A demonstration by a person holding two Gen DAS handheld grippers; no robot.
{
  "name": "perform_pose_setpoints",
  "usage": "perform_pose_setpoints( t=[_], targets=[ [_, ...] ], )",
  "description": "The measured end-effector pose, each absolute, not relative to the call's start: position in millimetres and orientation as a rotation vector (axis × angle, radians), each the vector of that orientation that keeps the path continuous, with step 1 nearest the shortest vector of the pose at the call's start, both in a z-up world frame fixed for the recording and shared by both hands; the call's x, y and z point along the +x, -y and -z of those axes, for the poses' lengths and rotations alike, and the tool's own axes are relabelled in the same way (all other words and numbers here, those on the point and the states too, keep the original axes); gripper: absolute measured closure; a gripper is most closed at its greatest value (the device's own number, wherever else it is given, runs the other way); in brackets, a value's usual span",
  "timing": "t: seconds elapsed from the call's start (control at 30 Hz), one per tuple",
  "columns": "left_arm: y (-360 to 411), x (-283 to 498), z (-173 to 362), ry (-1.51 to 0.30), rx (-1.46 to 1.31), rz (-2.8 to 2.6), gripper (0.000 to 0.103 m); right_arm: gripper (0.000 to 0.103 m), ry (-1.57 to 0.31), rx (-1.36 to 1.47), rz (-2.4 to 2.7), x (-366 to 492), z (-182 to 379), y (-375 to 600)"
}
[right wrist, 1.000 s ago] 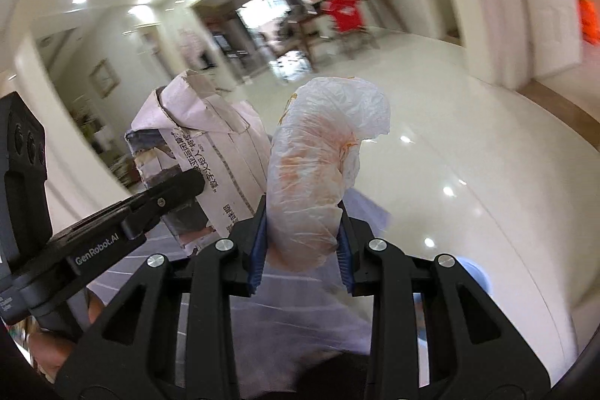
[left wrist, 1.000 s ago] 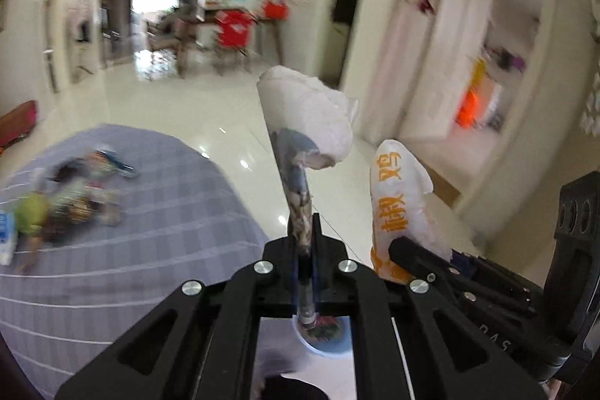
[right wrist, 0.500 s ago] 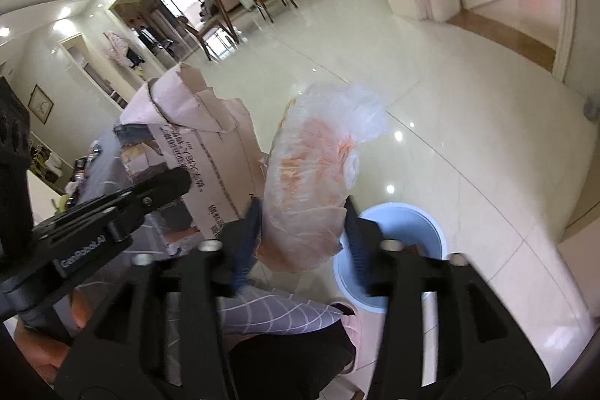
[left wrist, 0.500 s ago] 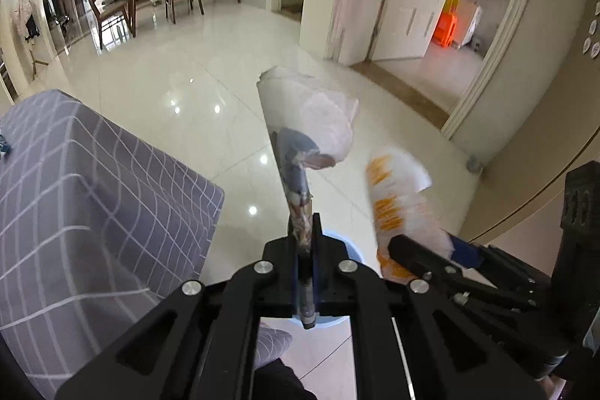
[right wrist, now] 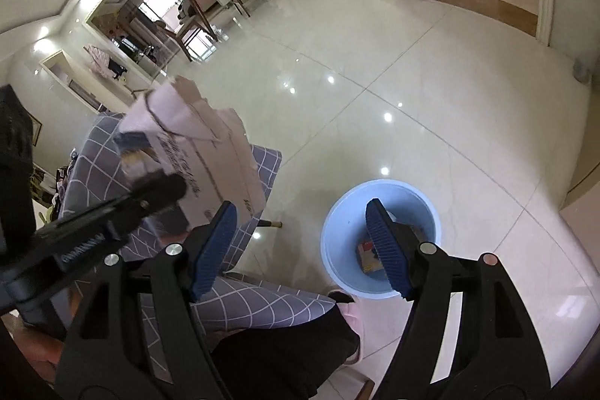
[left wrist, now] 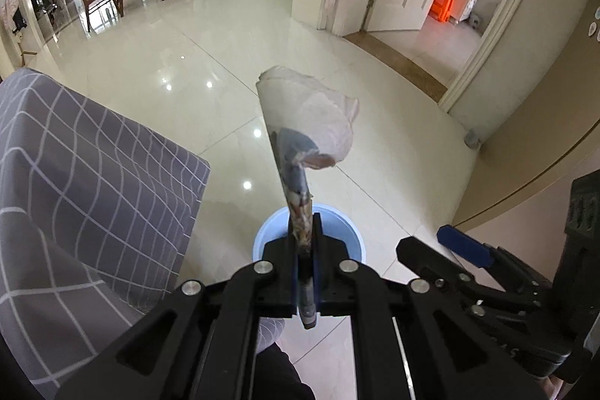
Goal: Collect trash
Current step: 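Open both grippers to drop the bag and newspaper into the bucket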
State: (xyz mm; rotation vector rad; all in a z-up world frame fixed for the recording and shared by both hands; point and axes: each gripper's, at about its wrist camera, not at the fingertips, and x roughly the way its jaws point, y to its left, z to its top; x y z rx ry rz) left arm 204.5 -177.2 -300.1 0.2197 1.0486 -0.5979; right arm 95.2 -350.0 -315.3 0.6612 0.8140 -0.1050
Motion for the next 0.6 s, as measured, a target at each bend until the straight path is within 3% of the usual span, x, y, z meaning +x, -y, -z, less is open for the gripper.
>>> perform_pose_setpoints(
  t=[0.53, 0.57, 0.6],
  targets=[
    [207, 192, 291, -1.045, 0.237, 0.67, 0.095, 0.032, -0.644, 0.69, 0.188, 71, 281, 372],
    [208, 192, 289, -1.043, 0.231, 0.677, 0.093, 0.032, -0.633, 0.689, 0.196, 69, 278, 374],
    [209, 193, 287, -1.04, 0.223, 0.685, 0.08, 0.032, -0.619, 0.691, 0.205, 66, 276, 375]
  ],
)
